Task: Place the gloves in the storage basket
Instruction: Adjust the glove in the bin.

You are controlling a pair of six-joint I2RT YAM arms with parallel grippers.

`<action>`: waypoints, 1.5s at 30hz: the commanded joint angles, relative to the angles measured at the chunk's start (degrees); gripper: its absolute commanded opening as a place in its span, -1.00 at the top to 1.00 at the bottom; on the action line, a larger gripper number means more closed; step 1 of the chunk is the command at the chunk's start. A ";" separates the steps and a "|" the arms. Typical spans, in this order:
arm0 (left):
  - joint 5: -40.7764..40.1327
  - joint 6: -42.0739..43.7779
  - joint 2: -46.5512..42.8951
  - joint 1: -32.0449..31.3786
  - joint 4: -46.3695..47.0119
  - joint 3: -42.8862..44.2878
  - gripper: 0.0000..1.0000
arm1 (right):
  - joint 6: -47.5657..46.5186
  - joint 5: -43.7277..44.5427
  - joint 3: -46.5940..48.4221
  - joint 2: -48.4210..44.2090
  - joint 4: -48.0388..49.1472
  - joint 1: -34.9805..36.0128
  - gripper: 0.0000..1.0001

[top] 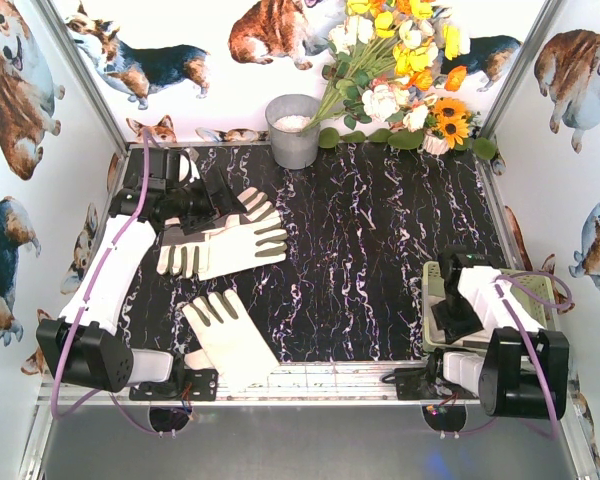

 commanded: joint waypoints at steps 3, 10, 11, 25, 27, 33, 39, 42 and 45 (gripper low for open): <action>-0.44 1.20 0.04 1.40 -0.65 2.45 -1.00 | 1.40 0.78 1.56 0.89 5.46 -0.23 0.01; -0.36 1.23 0.18 1.89 -0.81 2.95 -1.00 | 0.39 0.60 0.69 0.58 8.00 -0.22 -0.05; -0.36 1.23 0.19 1.93 -0.82 3.04 -1.00 | 0.16 0.78 0.83 0.12 7.68 -0.24 -0.08; -0.47 0.88 -0.53 2.08 -0.83 2.07 -0.99 | -11.00 2.85 10.59 -12.08 -4.40 -0.21 -0.52; -0.28 0.83 -0.34 2.08 -0.56 2.01 -1.00 | -10.93 2.35 10.32 -12.14 -4.63 -0.23 -0.47; -0.80 1.88 0.25 2.03 -1.42 3.39 -1.00 | -9.63 2.61 4.51 -10.75 1.07 -1.16 0.25; -2.36 3.57 0.42 2.40 -3.19 4.73 -1.00 | -11.18 -3.93 -2.37 -6.64 11.63 -5.33 0.46; -3.19 4.18 0.05 2.79 -3.11 3.74 -0.99 | -12.59 -2.92 -2.43 -5.25 13.44 -5.53 0.40; -3.62 4.49 0.47 3.35 -2.21 1.61 -0.99 | -15.28 -1.51 -0.76 -4.33 13.30 -5.75 0.30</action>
